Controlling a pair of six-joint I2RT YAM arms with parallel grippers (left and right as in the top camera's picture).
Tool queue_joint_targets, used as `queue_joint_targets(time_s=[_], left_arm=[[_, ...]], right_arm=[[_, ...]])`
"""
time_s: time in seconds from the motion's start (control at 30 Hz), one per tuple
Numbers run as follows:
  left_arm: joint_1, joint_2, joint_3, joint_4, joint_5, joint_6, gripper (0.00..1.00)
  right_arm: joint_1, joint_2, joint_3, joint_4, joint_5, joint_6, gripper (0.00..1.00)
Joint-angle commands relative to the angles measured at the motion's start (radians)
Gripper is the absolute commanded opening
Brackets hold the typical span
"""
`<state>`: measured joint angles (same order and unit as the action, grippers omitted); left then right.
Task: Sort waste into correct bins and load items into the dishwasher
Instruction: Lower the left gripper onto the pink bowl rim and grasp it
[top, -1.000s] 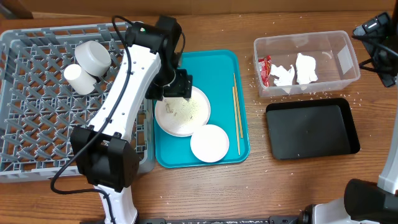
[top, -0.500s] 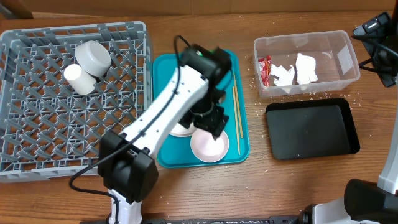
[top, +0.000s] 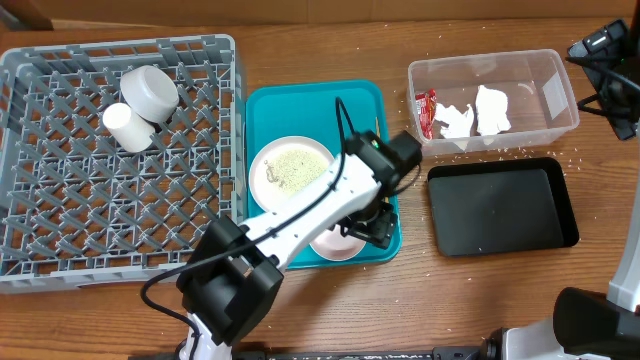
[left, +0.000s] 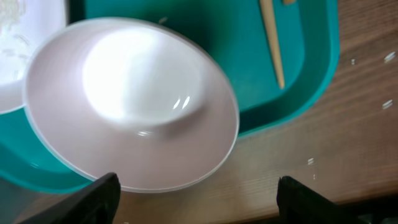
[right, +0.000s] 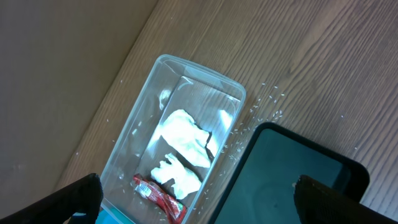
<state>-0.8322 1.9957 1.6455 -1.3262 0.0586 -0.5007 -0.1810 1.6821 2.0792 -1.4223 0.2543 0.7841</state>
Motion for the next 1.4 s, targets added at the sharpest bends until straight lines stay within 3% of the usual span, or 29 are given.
queue_joint_targets(time_s=[0.0,0.17,0.6,0.87,0.97,1.13,1.37], left_arm=[[-0.025,-0.027,-0.068,0.076,-0.084,-0.170,0.75],[-0.025,-0.027,-0.137,0.161,-0.084,-0.177,0.55],[-0.055,-0.027,-0.204,0.238,-0.085,-0.177,0.42],[-0.055,-0.027,-0.241,0.249,-0.061,-0.176,0.22],[-0.055,-0.027,-0.230,0.237,-0.032,-0.176,0.04],[-0.055,-0.027,-0.147,0.128,0.013,-0.173,0.04],[-0.031,-0.029,0.110,-0.134,-0.023,-0.122,0.04]], right_arm=[[0.002,-0.003,0.003,0.004,0.014,-0.006,1.00],[0.002,-0.003,0.003,0.004,0.014,-0.006,1.00],[0.002,-0.003,0.003,0.004,0.014,-0.006,1.00],[0.002,-0.003,0.003,0.004,0.014,-0.006,1.00],[0.002,-0.003,0.003,0.004,0.014,-0.006,1.00],[0.002,-0.003,0.003,0.004,0.014,-0.006,1.00],[0.002,-0.003,0.003,0.004,0.014,-0.006,1.00]])
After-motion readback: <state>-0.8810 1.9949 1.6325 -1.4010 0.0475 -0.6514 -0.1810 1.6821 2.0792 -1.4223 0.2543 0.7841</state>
